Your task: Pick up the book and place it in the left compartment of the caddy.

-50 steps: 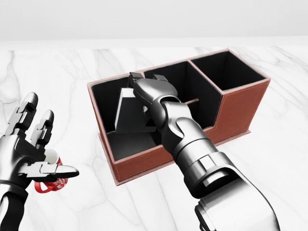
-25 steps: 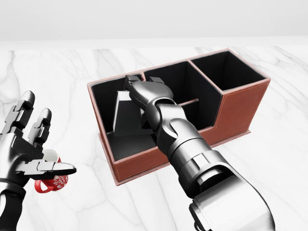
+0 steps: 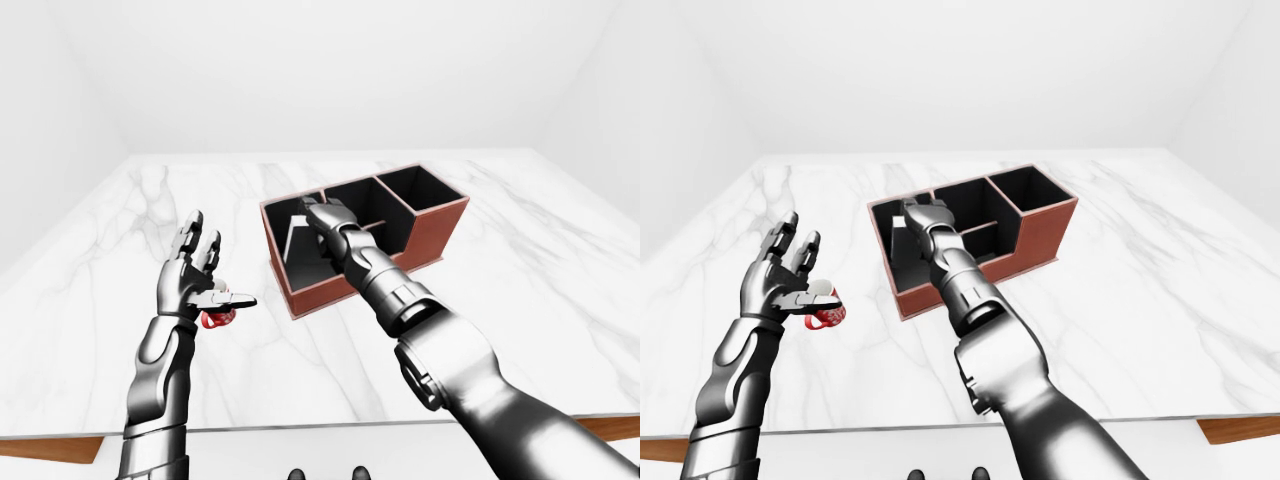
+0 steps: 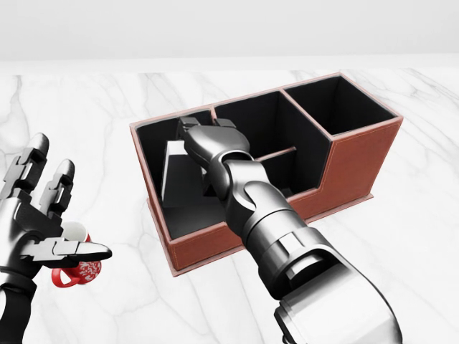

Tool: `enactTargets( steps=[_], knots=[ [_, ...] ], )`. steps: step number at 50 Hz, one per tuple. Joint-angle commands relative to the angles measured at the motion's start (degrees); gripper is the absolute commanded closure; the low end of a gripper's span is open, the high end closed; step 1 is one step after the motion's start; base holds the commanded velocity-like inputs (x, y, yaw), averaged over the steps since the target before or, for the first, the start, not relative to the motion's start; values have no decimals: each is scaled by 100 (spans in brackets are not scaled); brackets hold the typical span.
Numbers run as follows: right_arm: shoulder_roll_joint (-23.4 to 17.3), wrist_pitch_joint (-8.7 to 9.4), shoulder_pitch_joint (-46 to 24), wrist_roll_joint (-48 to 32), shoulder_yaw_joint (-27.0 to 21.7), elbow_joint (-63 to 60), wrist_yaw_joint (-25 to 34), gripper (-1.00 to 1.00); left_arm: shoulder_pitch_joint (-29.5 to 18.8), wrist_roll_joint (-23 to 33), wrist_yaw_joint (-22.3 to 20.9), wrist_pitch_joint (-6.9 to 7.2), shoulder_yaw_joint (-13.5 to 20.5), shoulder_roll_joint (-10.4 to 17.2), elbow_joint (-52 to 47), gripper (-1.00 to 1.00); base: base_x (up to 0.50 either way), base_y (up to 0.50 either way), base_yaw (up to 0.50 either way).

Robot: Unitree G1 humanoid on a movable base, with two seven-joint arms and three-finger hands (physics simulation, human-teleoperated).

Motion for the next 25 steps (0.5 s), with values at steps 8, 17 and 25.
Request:
enactTargets(
  steps=[8,17,25],
  knots=[
    [11,0,137,-356,-80,64,-267,100,32,-26,-6,0,21,8,-83,-100,0,0,0],
    [36,0,173,-396,-90,94,-294,100,-23,-15,-22,0,19,11,18,-100,0,0,0],
    [42,0,187,-397,-109,89,-315,100,3,-19,-21,0,16,11,-24,-100,0,0,0]
  ],
)
